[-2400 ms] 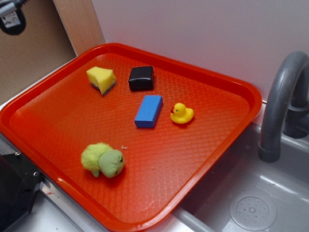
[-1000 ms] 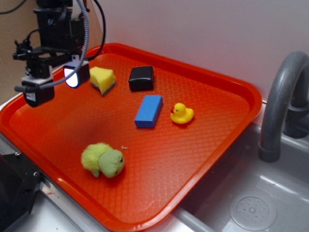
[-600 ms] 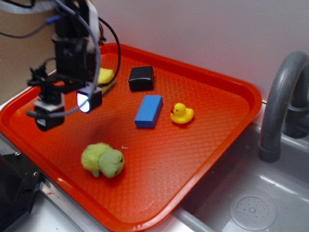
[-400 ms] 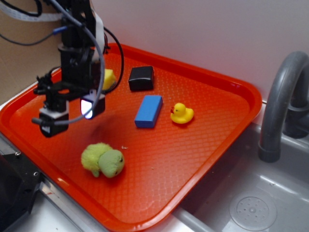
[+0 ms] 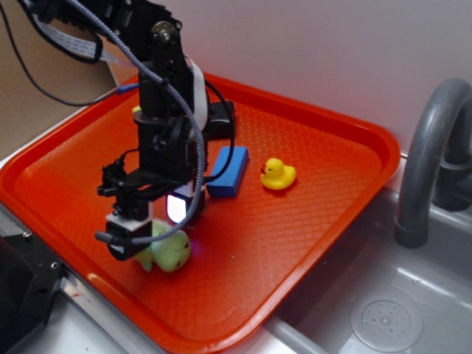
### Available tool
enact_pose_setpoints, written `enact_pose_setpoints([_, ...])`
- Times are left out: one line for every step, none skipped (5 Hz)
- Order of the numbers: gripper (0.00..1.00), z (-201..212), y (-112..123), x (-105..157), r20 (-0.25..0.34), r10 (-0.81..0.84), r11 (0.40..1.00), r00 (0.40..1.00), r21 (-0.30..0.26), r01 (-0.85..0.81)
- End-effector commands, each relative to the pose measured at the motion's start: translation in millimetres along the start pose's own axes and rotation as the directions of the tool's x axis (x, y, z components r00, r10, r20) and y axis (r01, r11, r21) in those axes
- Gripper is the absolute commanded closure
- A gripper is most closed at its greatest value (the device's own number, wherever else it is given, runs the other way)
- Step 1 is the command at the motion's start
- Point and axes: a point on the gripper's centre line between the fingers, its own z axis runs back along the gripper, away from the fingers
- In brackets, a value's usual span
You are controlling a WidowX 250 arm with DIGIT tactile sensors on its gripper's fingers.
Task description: Grab the green animal.
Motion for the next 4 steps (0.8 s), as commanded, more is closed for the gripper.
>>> enact_pose_setpoints([1.00, -11.8, -15.6, -4.4, -0.035, -0.031, 0.999, 0.999, 0.007, 0.031])
enact_pose_setpoints([1.00, -23.7, -9.8, -16.9, -0.058, 0.007, 0.999, 0.998, 0.044, -0.005])
enact_pose_setpoints([1.00, -21.1, -14.3, -21.1, -0.057, 0.043, 0.998, 0.997, 0.053, -0.040])
enact_pose_setpoints([1.00, -19.2, -11.5, -27.6, -0.076, 0.085, 0.993, 0.993, 0.089, -0.078])
